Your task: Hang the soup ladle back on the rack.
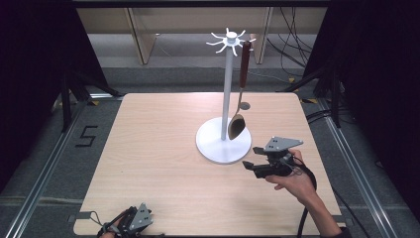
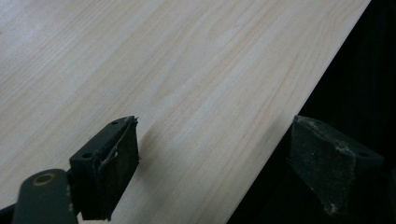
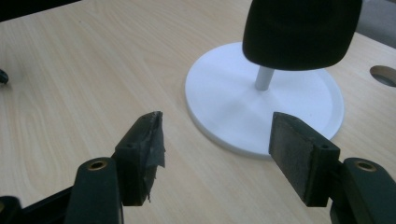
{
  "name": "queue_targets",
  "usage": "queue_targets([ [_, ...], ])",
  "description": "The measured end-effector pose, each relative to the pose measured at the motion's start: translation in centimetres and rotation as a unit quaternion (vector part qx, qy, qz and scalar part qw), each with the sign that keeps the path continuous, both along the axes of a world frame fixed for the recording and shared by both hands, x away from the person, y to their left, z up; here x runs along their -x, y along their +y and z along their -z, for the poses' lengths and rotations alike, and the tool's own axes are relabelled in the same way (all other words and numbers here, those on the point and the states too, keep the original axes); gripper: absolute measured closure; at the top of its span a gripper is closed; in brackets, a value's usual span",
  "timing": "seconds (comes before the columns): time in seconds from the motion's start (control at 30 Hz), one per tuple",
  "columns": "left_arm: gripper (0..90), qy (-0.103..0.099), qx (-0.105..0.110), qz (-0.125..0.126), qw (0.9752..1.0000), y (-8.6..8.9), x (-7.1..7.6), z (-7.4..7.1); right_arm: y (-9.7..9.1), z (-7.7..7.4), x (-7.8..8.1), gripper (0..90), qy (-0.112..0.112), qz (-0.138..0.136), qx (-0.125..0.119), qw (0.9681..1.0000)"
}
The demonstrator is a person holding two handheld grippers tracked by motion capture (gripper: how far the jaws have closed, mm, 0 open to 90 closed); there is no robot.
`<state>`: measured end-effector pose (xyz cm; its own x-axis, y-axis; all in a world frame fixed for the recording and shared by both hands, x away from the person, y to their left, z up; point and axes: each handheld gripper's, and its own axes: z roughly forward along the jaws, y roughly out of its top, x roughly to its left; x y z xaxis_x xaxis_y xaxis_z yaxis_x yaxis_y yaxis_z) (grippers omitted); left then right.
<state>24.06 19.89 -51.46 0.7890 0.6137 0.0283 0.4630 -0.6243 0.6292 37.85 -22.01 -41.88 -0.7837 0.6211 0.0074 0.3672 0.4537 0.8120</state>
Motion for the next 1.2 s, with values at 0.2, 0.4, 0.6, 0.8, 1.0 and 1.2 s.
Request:
queue_targets([
  [0.2,15.4,0.000,0.000,0.000,1.0000,0.0,0.0,0.0,-0.1,0.7,0.8,34.7,-0.001,-0.003,0.010,0.9999],
  [0.4,15.4,0.000,0.000,0.000,1.0000,0.0,0.0,0.0,-0.3,1.7,1.5,34.5,0.011,-0.002,0.014,0.9998],
  [0.6,15.4,0.000,0.000,0.001,1.0000,0.0,0.0,0.0,-0.2,2.7,2.4,33.7,0.024,-0.002,0.019,0.9995],
  [0.8,15.4,0.000,0.001,0.001,1.0000,0.0,0.0,0.0,-0.2,3.5,3.3,32.9,0.020,-0.010,0.025,0.9994],
  [1.0,15.4,0.000,0.001,0.000,1.0000,0.0,0.0,0.0,-0.2,4.1,4.1,32.2,0.034,-0.013,0.025,0.9990],
  [1.2,15.4,0.000,0.000,-0.001,1.0000,0.0,0.0,0.0,-0.4,4.5,4.6,31.5,0.031,-0.015,0.025,0.9991],
])
